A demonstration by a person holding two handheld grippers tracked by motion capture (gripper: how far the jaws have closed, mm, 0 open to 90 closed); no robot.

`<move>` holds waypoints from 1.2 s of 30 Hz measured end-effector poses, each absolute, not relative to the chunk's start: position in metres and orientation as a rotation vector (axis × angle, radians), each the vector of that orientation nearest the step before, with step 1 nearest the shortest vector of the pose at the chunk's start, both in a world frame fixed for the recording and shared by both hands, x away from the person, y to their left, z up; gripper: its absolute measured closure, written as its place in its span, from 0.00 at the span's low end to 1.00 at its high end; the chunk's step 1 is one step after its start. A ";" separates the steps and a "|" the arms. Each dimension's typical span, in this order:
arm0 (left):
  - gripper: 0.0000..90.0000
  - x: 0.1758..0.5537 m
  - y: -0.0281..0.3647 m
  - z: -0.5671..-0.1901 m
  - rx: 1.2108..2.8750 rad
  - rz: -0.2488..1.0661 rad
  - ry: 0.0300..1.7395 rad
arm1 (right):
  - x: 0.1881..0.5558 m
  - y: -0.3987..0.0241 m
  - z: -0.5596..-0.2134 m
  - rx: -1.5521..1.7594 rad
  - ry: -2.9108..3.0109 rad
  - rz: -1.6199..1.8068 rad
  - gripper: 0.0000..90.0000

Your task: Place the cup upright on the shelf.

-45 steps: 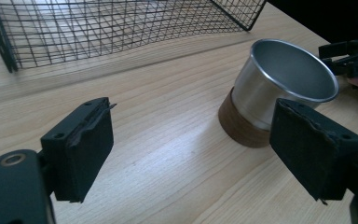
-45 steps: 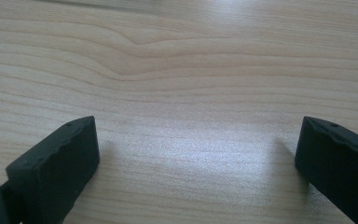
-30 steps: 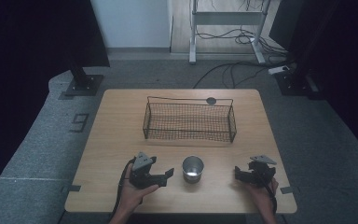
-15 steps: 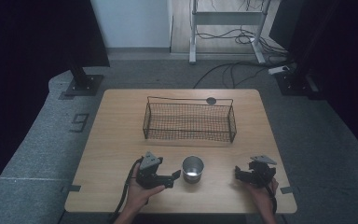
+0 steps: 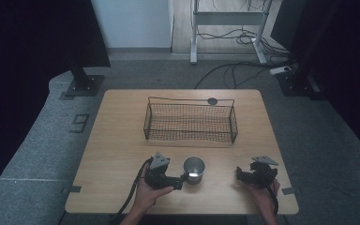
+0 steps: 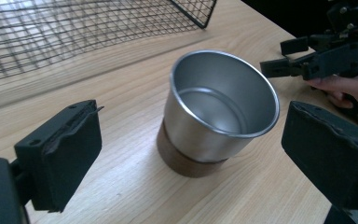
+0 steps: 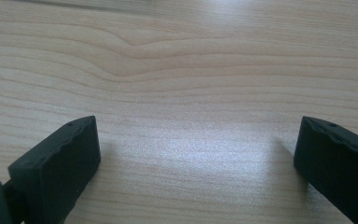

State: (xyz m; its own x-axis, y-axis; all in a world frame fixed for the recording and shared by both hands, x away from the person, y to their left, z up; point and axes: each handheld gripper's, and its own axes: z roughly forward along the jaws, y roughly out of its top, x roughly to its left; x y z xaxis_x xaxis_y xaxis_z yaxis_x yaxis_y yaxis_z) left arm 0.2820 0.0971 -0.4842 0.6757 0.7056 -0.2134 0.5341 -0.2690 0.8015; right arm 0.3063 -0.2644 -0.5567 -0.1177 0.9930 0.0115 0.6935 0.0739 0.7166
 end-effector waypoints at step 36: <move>0.03 0.300 0.041 -0.511 2.021 0.247 0.954 | 0.306 -0.264 -0.557 1.667 1.866 0.799 0.00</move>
